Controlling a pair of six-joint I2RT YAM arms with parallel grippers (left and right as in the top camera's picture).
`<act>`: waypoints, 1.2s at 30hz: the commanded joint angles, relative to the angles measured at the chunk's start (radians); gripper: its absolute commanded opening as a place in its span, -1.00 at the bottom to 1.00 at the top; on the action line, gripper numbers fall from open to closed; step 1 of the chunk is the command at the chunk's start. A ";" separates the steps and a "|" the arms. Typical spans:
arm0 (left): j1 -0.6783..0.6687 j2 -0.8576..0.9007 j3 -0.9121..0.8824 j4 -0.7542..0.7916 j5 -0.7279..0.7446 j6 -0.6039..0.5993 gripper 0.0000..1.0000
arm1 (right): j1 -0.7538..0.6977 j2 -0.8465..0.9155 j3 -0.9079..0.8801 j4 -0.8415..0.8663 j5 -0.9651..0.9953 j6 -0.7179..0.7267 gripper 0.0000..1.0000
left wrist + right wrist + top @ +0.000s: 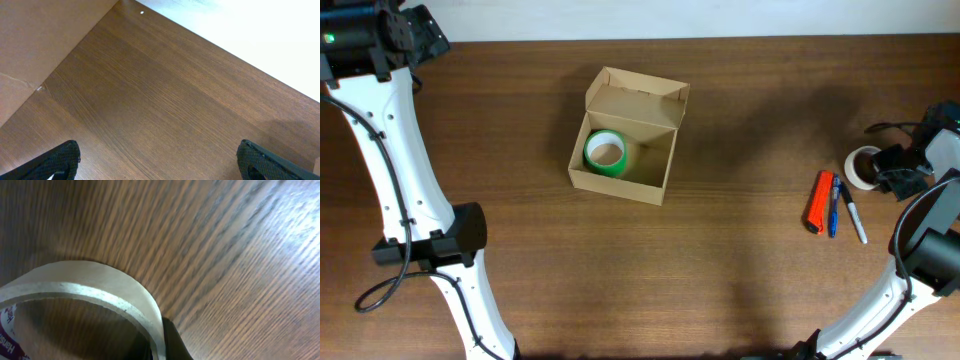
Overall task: Pack container
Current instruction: 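Grasp the white masking tape roll with the right gripper, then carry the white tape into the box and place it on the green tape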
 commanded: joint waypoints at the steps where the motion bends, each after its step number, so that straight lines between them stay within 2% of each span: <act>1: 0.003 -0.013 -0.003 -0.002 -0.010 0.008 1.00 | 0.027 -0.023 0.042 -0.052 -0.057 -0.167 -0.92; 5: 0.003 -0.013 -0.003 -0.002 -0.010 0.008 1.00 | 0.077 -0.131 0.111 -0.123 -0.057 -0.251 -0.92; 9: 0.003 -0.013 -0.003 -0.002 -0.010 0.008 1.00 | 0.219 -0.340 0.262 -0.217 -0.063 -0.332 -0.92; 16: 0.003 -0.013 -0.003 -0.002 -0.010 0.008 1.00 | 0.603 -0.542 0.437 -0.245 -0.051 -0.486 -0.93; 18: 0.003 -0.013 -0.003 -0.002 -0.010 0.008 1.00 | 0.771 -0.555 0.457 -0.245 0.013 -0.492 -0.92; 23: 0.003 -0.013 -0.003 -0.002 -0.010 0.008 1.00 | 1.023 -0.480 0.456 -0.233 0.108 -0.492 -0.92; 26: 0.003 -0.013 -0.003 -0.002 -0.010 0.008 1.00 | 1.095 -0.393 0.456 -0.206 0.121 -0.484 -0.92; 30: 0.003 -0.013 -0.003 -0.002 -0.010 0.008 1.00 | 1.135 -0.232 0.457 -0.139 0.119 -0.473 -0.93; 36: 0.003 -0.013 -0.003 -0.002 -0.010 0.008 1.00 | 1.128 -0.093 0.457 -0.109 0.038 -0.458 -0.93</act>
